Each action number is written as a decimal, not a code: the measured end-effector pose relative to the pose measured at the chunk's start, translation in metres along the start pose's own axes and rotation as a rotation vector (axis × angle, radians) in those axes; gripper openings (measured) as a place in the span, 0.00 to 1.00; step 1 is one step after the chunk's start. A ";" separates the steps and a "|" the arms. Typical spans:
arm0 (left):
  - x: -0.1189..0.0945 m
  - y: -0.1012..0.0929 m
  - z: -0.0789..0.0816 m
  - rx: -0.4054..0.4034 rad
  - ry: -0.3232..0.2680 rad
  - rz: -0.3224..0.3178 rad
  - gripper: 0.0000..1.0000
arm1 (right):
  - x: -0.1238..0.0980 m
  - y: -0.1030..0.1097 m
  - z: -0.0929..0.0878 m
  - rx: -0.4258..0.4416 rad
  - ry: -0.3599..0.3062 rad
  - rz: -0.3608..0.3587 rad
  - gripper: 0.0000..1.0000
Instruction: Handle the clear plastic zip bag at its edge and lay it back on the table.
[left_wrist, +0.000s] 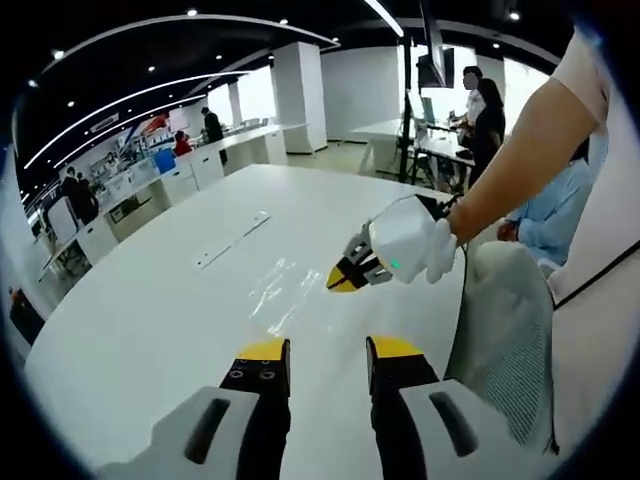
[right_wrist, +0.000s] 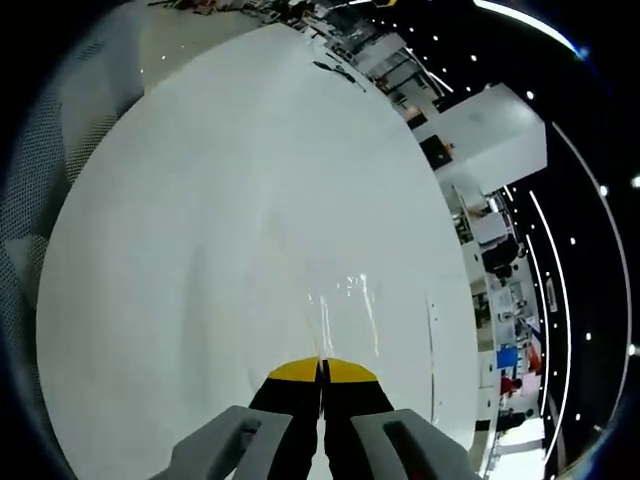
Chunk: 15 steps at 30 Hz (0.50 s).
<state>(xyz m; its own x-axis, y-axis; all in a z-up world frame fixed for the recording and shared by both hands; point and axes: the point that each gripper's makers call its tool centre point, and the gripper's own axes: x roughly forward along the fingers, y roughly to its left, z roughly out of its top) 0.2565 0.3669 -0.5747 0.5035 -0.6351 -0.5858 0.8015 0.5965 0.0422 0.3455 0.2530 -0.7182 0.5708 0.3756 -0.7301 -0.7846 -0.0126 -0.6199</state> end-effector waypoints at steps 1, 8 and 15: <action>0.000 0.000 -0.001 0.000 0.002 0.000 0.28 | 0.001 -0.001 0.000 0.001 0.000 -0.001 0.00; 0.002 0.001 -0.003 -0.003 0.009 -0.001 0.28 | 0.011 0.001 0.001 0.011 0.008 0.017 0.00; 0.003 0.003 -0.006 -0.012 0.011 0.003 0.28 | 0.017 0.002 0.003 0.014 0.011 0.027 0.00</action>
<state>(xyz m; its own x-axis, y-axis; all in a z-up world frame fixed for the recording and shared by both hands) 0.2584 0.3696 -0.5809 0.5021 -0.6280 -0.5946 0.7960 0.6043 0.0339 0.3530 0.2621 -0.7308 0.5516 0.3653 -0.7498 -0.8033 -0.0094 -0.5955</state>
